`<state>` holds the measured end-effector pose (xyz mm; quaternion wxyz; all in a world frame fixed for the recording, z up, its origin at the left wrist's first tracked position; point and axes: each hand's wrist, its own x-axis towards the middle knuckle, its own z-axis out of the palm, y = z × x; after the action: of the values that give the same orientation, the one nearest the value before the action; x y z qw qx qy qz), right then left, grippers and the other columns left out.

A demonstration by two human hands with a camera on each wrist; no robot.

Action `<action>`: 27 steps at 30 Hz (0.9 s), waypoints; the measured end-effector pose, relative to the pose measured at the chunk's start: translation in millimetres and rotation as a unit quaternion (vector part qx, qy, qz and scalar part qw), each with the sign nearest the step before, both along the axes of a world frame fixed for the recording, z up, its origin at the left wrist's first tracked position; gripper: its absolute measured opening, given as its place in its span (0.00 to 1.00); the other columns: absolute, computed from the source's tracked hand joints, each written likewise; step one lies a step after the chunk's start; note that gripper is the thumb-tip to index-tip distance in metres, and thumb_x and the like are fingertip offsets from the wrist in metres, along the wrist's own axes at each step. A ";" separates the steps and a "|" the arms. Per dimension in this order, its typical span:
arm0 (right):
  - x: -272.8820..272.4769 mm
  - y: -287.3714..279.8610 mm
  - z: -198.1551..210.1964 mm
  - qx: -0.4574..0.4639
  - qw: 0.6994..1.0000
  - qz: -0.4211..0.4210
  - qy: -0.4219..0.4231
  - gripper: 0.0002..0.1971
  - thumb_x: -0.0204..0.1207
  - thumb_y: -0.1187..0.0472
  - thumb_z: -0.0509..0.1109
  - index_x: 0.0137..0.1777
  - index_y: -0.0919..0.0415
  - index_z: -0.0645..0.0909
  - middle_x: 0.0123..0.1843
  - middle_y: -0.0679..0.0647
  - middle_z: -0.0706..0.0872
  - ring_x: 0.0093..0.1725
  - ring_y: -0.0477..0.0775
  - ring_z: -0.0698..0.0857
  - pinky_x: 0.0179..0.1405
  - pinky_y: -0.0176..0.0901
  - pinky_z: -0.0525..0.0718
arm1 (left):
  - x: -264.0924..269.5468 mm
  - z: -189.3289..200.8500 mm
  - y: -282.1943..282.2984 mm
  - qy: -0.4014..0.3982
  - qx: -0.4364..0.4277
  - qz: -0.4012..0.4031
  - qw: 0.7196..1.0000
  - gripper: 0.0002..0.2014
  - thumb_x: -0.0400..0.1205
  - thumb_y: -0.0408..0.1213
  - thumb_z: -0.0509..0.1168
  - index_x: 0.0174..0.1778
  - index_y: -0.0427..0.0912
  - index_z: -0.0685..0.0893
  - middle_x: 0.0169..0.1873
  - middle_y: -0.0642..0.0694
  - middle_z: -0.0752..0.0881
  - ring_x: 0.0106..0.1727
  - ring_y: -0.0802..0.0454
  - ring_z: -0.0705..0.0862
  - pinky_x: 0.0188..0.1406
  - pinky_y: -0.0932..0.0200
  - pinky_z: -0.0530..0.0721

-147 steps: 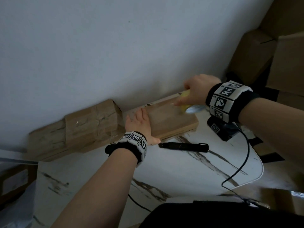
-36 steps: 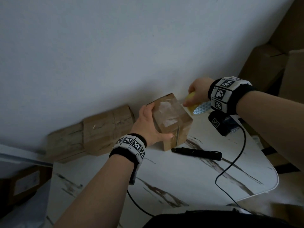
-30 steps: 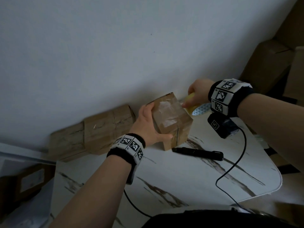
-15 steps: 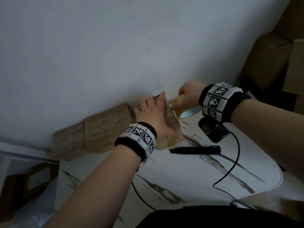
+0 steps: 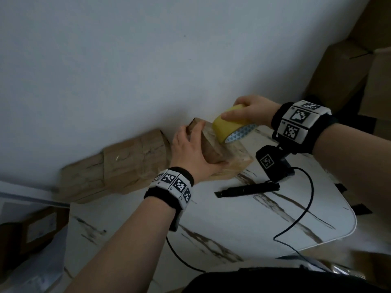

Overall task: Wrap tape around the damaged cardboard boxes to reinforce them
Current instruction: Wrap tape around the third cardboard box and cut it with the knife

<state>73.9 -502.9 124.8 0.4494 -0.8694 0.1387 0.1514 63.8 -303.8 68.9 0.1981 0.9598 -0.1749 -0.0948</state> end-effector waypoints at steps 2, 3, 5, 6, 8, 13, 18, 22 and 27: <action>0.0 3.8 0.3 -0.014 1.000 0.007 -0.004 0.25 0.68 0.39 0.73 0.56 0.56 0.77 0.48 0.49 0.78 0.51 0.52 0.77 0.41 0.38 0.73 | 1.4 0.5 6.7 -0.001 0.009 -0.012 1.000 0.56 0.59 0.65 0.75 0.79 0.55 0.53 0.76 0.38 0.55 0.77 0.38 0.54 0.78 0.42 0.59; 0.7 6.8 1.2 -0.021 1.000 0.006 -0.010 0.25 0.67 0.39 0.74 0.54 0.56 0.77 0.45 0.48 0.78 0.50 0.51 0.77 0.40 0.37 0.73 | 3.0 1.6 9.9 -0.003 0.019 -0.021 1.000 0.56 0.59 0.64 0.76 0.79 0.54 0.53 0.76 0.38 0.54 0.78 0.38 0.55 0.79 0.43 0.59; 2.6 13.3 3.2 -0.039 0.999 0.006 -0.016 0.28 0.63 0.36 0.75 0.53 0.57 0.79 0.44 0.48 0.78 0.50 0.51 0.78 0.42 0.39 0.74 | 5.2 3.9 16.0 -0.001 0.042 -0.038 0.998 0.57 0.60 0.63 0.76 0.80 0.52 0.51 0.79 0.37 0.50 0.80 0.37 0.54 0.79 0.46 0.58; 2.8 16.5 4.6 -0.055 0.998 0.014 -0.016 0.30 0.62 0.35 0.75 0.54 0.57 0.79 0.45 0.49 0.79 0.50 0.51 0.78 0.45 0.41 0.74 | 5.6 4.3 19.0 0.003 0.050 -0.042 0.998 0.58 0.60 0.63 0.76 0.80 0.51 0.50 0.81 0.38 0.47 0.81 0.38 0.52 0.80 0.47 0.58; 2.7 22.0 7.9 -0.101 0.994 0.040 -0.011 0.29 0.61 0.33 0.74 0.49 0.57 0.80 0.45 0.50 0.80 0.47 0.51 0.79 0.46 0.42 0.73 | 5.4 3.7 24.1 0.006 0.053 -0.043 0.998 0.58 0.61 0.62 0.76 0.81 0.50 0.49 0.81 0.40 0.46 0.82 0.39 0.51 0.80 0.49 0.57; 4.8 24.2 20.0 -0.208 0.975 0.081 -0.004 0.31 0.61 0.30 0.72 0.41 0.62 0.84 0.37 0.54 0.83 0.39 0.54 0.81 0.40 0.43 0.76 | 2.0 0.9 31.7 0.005 0.040 -0.045 0.998 0.59 0.60 0.63 0.76 0.80 0.50 0.49 0.81 0.41 0.47 0.82 0.41 0.52 0.79 0.51 0.55; 4.1 19.0 12.1 -0.303 0.939 0.124 0.103 0.37 0.58 0.25 0.69 0.35 0.65 0.79 0.34 0.55 0.81 0.37 0.57 0.80 0.42 0.48 0.76 | -1.7 -1.0 36.2 -0.010 0.025 -0.070 0.997 0.58 0.60 0.62 0.76 0.80 0.50 0.49 0.81 0.42 0.46 0.82 0.43 0.50 0.81 0.51 0.54; 0.9 20.0 12.6 -0.276 0.949 0.123 0.093 0.33 0.61 0.26 0.68 0.39 0.61 0.81 0.39 0.53 0.81 0.44 0.57 0.80 0.45 0.48 0.77 | -2.1 -1.1 43.9 0.019 0.020 -0.056 0.998 0.58 0.62 0.60 0.77 0.80 0.50 0.47 0.81 0.45 0.42 0.83 0.46 0.49 0.78 0.57 0.51; -8.6 24.4 2.4 -0.195 0.976 0.094 0.030 0.26 0.65 0.34 0.72 0.43 0.58 0.80 0.37 0.49 0.79 0.46 0.54 0.80 0.43 0.44 0.75 | -3.0 -0.9 52.1 0.056 0.024 -0.041 0.997 0.60 0.61 0.58 0.79 0.80 0.49 0.46 0.81 0.45 0.39 0.82 0.46 0.52 0.77 0.58 0.55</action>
<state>65.3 -478.5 127.2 0.2511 -0.9444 0.0969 0.1889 60.8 -251.7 68.0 0.1802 0.9496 -0.2002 -0.1605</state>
